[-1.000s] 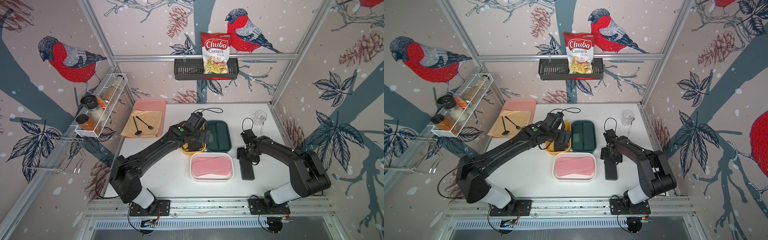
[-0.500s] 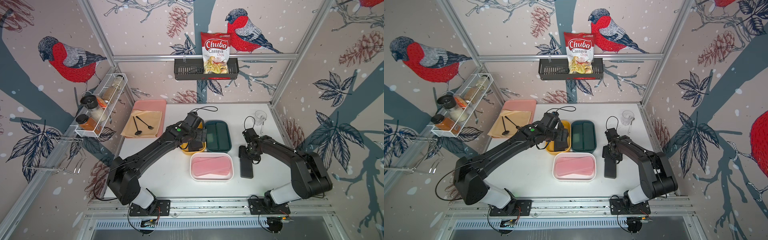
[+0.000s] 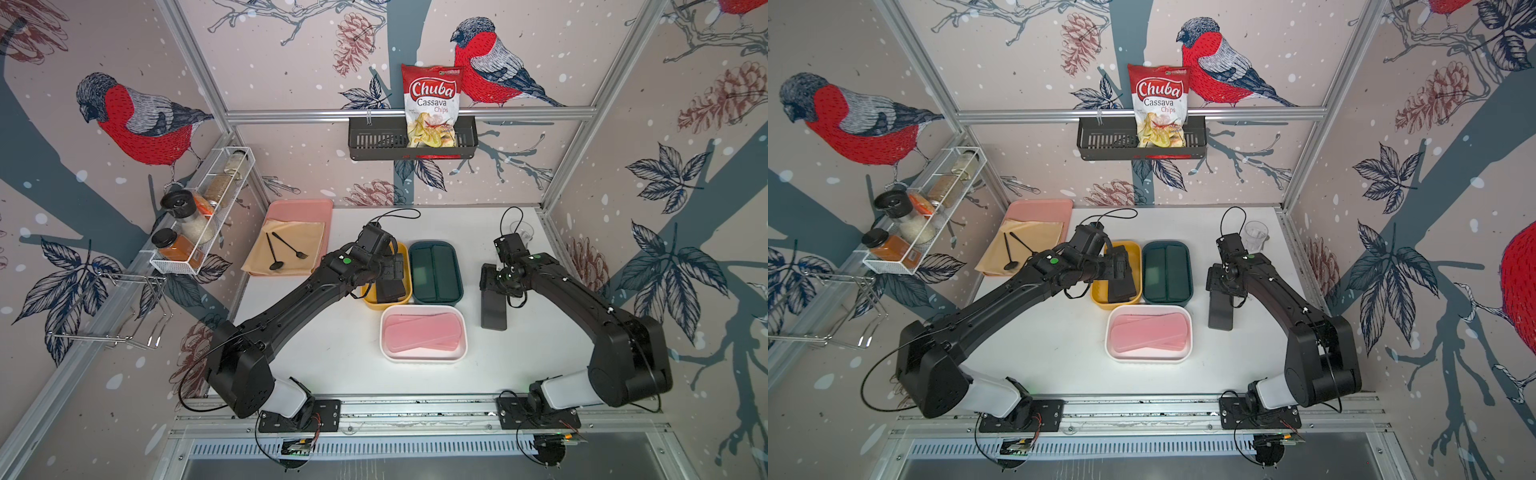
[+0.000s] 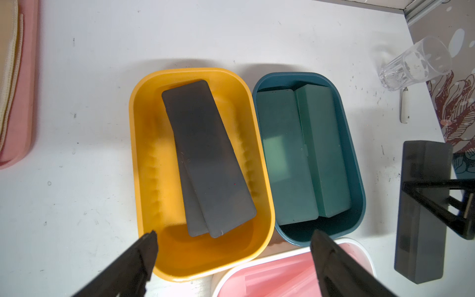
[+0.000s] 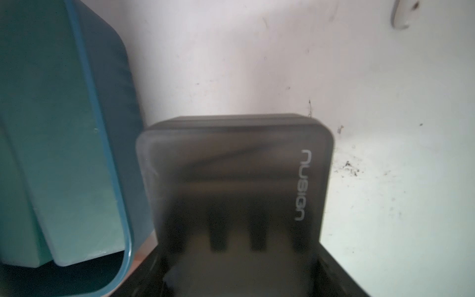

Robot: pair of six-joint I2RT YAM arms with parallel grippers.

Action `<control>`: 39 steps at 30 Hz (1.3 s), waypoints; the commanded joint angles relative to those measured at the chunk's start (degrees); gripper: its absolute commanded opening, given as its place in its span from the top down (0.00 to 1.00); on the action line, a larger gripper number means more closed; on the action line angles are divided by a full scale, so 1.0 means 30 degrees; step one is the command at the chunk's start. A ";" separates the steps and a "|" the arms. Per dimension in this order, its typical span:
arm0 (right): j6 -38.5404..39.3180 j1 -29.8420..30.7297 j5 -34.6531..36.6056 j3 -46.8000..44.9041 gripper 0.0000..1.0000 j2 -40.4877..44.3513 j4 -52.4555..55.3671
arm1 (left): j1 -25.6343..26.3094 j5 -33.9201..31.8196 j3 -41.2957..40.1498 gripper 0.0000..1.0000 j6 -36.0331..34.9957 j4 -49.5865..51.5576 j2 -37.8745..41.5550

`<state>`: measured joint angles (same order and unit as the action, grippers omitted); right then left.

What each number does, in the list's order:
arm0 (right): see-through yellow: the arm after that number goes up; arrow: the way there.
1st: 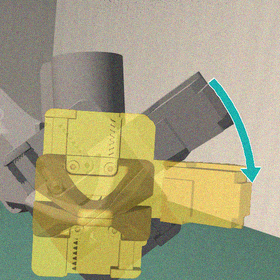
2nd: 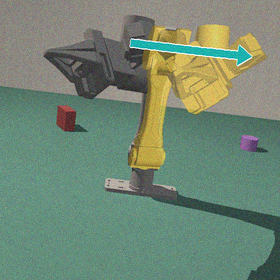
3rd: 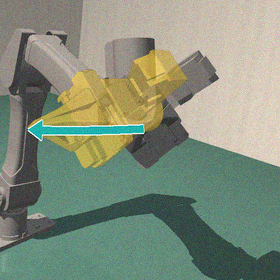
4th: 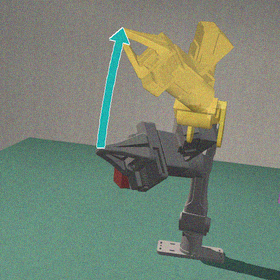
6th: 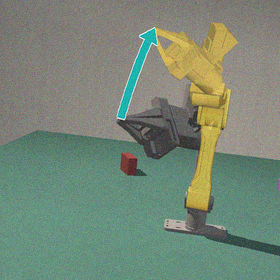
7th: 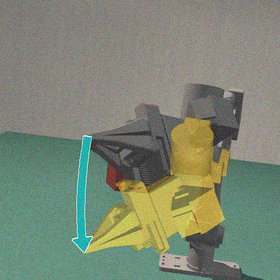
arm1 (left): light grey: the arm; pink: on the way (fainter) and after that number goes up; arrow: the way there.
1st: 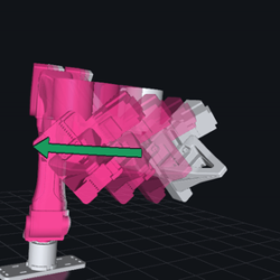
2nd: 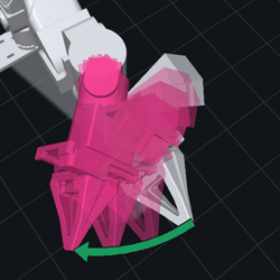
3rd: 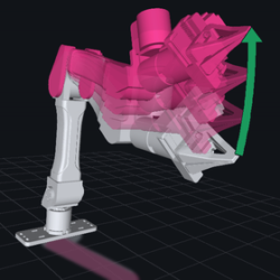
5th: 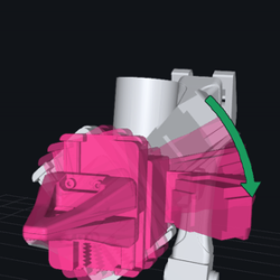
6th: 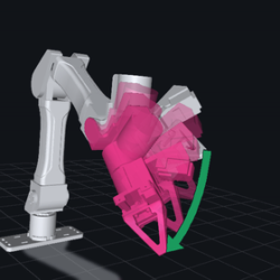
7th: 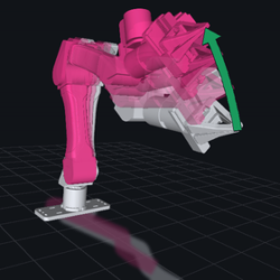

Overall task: Place the pencil cases by color into the storage box
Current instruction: Pick up the pencil case from the center of the board, then place the pencil case at the storage box.

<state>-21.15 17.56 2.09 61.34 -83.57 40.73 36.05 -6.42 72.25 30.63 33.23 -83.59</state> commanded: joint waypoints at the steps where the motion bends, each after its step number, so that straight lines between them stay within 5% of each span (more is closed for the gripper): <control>1: 0.0096 0.0463 0.0093 0.1116 0.48 -0.0325 0.0898 | -0.0338 0.0025 -0.0132 0.04 0.0166 -0.0683 0.0208; 39: -0.1872 0.7538 -0.3373 1.6692 0.49 -1.1207 0.1751 | -0.5131 0.1710 -0.0762 0.04 -0.0485 0.0446 0.1892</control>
<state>-25.87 39.42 -6.02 109.21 -115.70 45.91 21.15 -1.52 70.11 29.95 33.78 -78.48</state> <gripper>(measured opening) 0.734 0.965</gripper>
